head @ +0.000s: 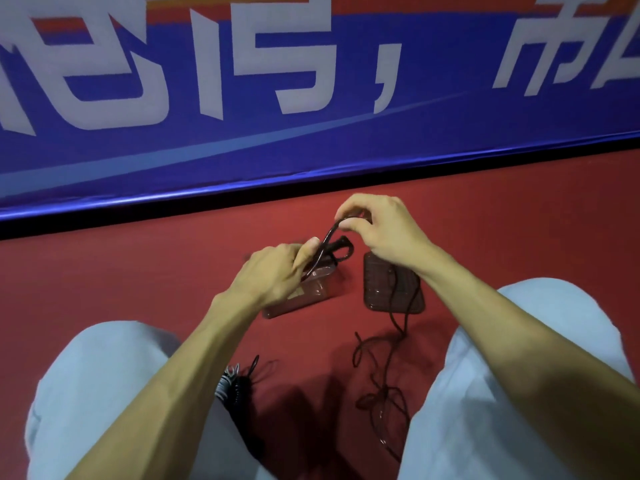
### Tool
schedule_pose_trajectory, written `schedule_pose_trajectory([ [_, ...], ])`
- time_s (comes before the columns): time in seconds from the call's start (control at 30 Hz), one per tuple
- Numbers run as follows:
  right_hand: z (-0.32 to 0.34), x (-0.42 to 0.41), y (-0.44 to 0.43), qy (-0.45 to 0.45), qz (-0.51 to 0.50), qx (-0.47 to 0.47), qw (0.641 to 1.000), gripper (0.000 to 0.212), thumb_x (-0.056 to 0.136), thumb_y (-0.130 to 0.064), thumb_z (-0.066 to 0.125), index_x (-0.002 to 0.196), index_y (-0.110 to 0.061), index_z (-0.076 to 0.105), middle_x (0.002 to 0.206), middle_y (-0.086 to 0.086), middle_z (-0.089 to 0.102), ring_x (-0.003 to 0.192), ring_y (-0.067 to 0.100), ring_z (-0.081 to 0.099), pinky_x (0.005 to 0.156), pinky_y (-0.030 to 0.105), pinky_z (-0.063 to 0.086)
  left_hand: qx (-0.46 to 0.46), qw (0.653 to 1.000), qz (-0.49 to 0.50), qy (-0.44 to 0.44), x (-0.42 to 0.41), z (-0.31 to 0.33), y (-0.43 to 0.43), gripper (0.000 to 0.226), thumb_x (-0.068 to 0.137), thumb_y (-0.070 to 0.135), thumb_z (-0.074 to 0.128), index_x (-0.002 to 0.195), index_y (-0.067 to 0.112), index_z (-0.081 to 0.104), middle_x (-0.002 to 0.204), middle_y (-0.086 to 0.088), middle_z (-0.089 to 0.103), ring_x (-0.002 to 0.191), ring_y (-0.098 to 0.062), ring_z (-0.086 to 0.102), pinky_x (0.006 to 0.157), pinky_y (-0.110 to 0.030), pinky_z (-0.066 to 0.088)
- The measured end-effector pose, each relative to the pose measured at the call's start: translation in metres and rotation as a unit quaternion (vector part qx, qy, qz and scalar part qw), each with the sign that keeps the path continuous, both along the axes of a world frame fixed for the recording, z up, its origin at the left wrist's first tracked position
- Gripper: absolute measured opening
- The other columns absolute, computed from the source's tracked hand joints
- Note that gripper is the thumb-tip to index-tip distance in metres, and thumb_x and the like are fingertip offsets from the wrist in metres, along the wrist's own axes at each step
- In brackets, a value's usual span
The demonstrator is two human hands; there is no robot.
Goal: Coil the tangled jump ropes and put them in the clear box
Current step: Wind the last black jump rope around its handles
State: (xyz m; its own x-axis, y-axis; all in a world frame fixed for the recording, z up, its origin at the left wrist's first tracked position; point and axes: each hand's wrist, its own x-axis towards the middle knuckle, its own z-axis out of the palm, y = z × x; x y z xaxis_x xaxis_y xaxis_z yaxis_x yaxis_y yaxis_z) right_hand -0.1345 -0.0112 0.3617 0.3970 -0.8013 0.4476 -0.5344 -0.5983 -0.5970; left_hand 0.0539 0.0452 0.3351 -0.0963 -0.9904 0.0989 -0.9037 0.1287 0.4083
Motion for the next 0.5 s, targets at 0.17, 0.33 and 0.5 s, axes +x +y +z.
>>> schedule_pose_trajectory([
  [0.17, -0.004, -0.003, -0.007, -0.014, -0.059, 0.038, 0.997, 0.006, 0.081, -0.02, 0.075, 0.077, -0.023, 0.072, 0.069, -0.013, 0.068, 0.067, -0.007, 0.061, 0.068, 0.011, 0.043, -0.024, 0.998, -0.062, -0.023, -0.013, 0.006, 0.014, 0.064, 0.089, 0.07, 0.013, 0.082, 0.024, 0.056, 0.06, 0.003, 0.05, 0.065, -0.025, 0.049, 0.065, -0.038, 0.04],
  [0.33, -0.005, -0.001, -0.009, -0.117, -0.048, 0.159, 0.979, 0.007, 0.076, -0.018, 0.08, 0.078, -0.013, 0.075, 0.072, -0.002, 0.072, 0.072, 0.007, 0.066, 0.072, 0.023, 0.051, -0.049, 0.994, -0.074, 0.062, -0.008, 0.01, 0.015, 0.046, 0.101, 0.047, 0.028, 0.07, 0.018, 0.046, 0.057, 0.005, 0.044, 0.056, -0.014, 0.042, 0.057, -0.032, 0.032],
  [0.5, 0.0, 0.005, -0.003, -0.173, -0.01, 0.165, 0.971, 0.007, 0.08, -0.016, 0.076, 0.074, -0.014, 0.072, 0.067, -0.006, 0.065, 0.063, 0.004, 0.056, 0.061, 0.016, 0.044, -0.075, 0.98, -0.043, 0.18, -0.003, 0.015, 0.015, 0.026, 0.104, 0.03, 0.03, 0.091, 0.023, 0.051, 0.073, 0.009, 0.054, 0.069, -0.008, 0.05, 0.068, -0.032, 0.038],
])
